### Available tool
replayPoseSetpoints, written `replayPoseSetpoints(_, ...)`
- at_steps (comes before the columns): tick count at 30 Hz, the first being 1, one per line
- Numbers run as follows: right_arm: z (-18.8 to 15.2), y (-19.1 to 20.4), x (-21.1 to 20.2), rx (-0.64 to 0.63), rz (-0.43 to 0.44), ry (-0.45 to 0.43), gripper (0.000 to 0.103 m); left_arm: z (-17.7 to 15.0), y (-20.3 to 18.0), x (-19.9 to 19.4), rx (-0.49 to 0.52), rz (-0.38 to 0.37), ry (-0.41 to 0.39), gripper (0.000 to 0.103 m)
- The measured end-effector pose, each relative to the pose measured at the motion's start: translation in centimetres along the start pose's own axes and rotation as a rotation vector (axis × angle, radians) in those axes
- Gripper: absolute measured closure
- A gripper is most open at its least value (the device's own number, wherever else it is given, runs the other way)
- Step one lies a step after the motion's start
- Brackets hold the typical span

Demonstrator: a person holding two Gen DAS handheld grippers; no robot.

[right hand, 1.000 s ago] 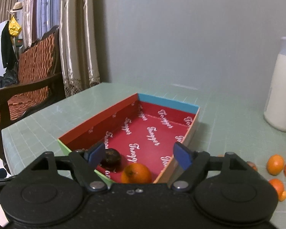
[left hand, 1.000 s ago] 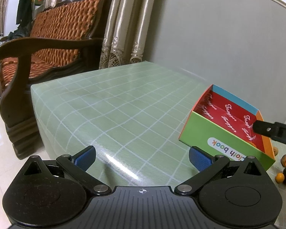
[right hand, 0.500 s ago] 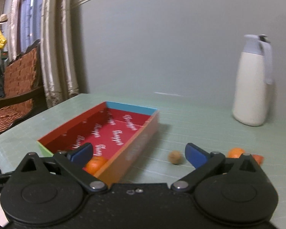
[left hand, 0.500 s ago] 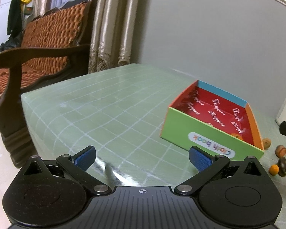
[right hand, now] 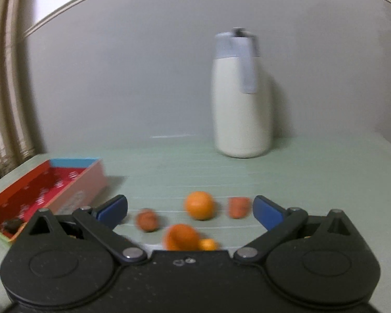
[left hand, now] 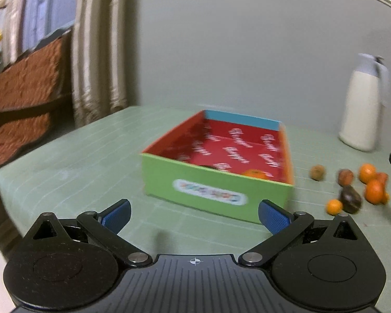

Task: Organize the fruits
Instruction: 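Reach the left tool to the small kumquat and close on it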

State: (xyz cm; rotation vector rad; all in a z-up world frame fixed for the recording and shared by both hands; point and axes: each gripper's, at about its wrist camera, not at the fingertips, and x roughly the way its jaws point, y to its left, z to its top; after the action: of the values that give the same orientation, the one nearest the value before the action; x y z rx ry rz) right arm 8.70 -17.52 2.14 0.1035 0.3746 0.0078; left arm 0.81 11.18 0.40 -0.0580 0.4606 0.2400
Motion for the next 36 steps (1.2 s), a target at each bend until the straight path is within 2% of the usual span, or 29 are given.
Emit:
replayPoseSetpoints(6, -0.4, -4.2, -0.6, 0.099, -0.096, 0.007, 0.0, 0.1, -3.7, -1.1, 0.098, -0.106, -0.027, 0.0)
replayPoseSetpoints(12, -0.6, -7.2, -1.2, 0.162, -0.114, 0.014, 0.0, 0.5, -6.9, -1.3, 0.175, -0.177, -0.031, 0.0)
replayPoseSetpoints(18, -0.4, -9.3, -1.3, 0.226, -0.139, 0.027, 0.0, 0.4, -11.0, -0.7, 0.242, -0.19, 0.012, 0.0)
replayPoseSetpoints(22, -0.3, -10.3, -1.8, 0.244, -0.183, 0.023, 0.0, 0.1, -13.9, -0.3, 0.322, -0.181, 0.014, 0.001)
replayPoseSetpoints(29, -0.3, -12.4, -2.7, 0.253, -0.355, 0.003, 0.0, 0.3, -15.8, 1.2, 0.337, -0.174, 0.054, 0.001)
replayPoseSetpoints(32, -0.4, -13.4, -3.1, 0.295, -0.343, 0.003, 0.0, 0.5, -16.2, 2.0, 0.338, -0.174, 0.073, 0.001)
replayPoseSetpoints(36, -0.5, -14.2, -3.7, 0.326, -0.322, -0.01, 0.0, 0.5, -16.2, 2.9, 0.339, -0.166, 0.107, 0.012)
